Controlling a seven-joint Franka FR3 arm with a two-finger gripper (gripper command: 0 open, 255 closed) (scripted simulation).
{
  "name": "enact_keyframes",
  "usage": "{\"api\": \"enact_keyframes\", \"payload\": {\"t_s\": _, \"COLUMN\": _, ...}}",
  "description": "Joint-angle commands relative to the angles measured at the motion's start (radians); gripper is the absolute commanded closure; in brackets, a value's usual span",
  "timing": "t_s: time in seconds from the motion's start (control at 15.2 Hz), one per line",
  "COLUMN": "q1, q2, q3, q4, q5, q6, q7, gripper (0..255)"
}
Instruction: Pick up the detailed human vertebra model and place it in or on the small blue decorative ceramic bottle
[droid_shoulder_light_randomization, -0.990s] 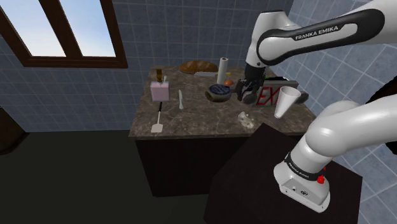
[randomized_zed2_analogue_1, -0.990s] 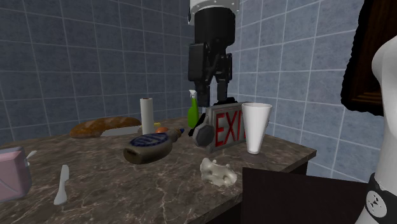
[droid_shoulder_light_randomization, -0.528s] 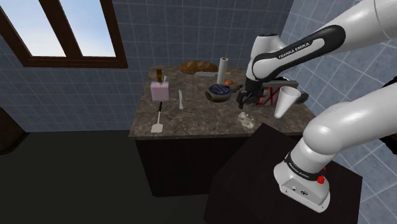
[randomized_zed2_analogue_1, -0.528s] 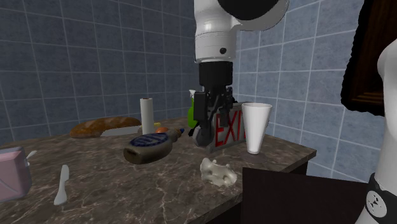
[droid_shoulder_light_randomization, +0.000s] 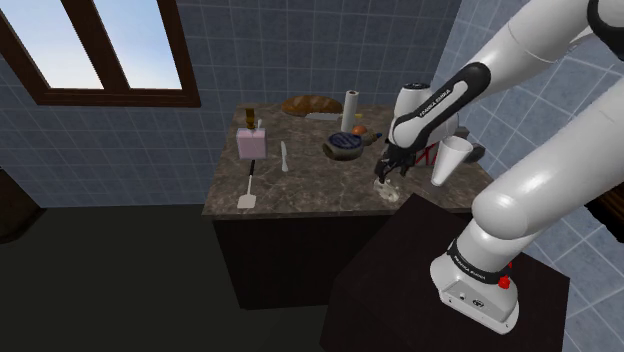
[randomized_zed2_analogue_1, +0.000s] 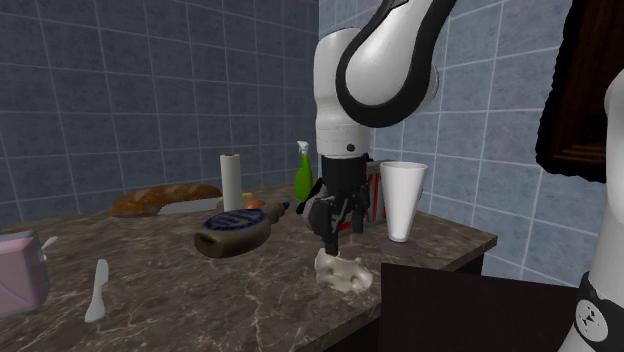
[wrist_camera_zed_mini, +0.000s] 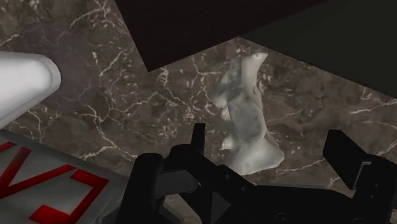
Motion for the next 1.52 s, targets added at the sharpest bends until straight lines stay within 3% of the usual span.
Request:
{"api": "enact_keyframes", "payload": {"t_s": 0.0, "q1": -0.022, "q2": 0.079, "q3": -0.012, "q4": 0.009, "q5": -0.025, "q6": 0.070, "q7": 0.008, "gripper": 0}}
{"api": "enact_keyframes", "payload": {"t_s": 0.53, "q1": -0.030, "q2": 0.229, "q3": -0.020, "q4": 0.016, "q5": -0.053, "q6": 0.214, "q7": 0.029, "gripper": 0}}
{"api": "enact_keyframes", "payload": {"t_s": 0.99, "q1": -0.030, "q2": 0.229, "q3": -0.020, "q4": 0.016, "q5": -0.053, "q6": 0.214, "q7": 0.029, "gripper": 0}}
{"api": "enact_keyframes", "payload": {"t_s": 1.06, "q1": -0.030, "q2": 0.229, "q3": -0.020, "q4": 0.016, "q5": -0.053, "q6": 0.214, "q7": 0.029, "gripper": 255}}
{"api": "enact_keyframes", "payload": {"t_s": 1.45, "q1": -0.030, "q2": 0.229, "q3": -0.020, "q4": 0.016, "q5": -0.053, "q6": 0.214, "q7": 0.029, "gripper": 255}}
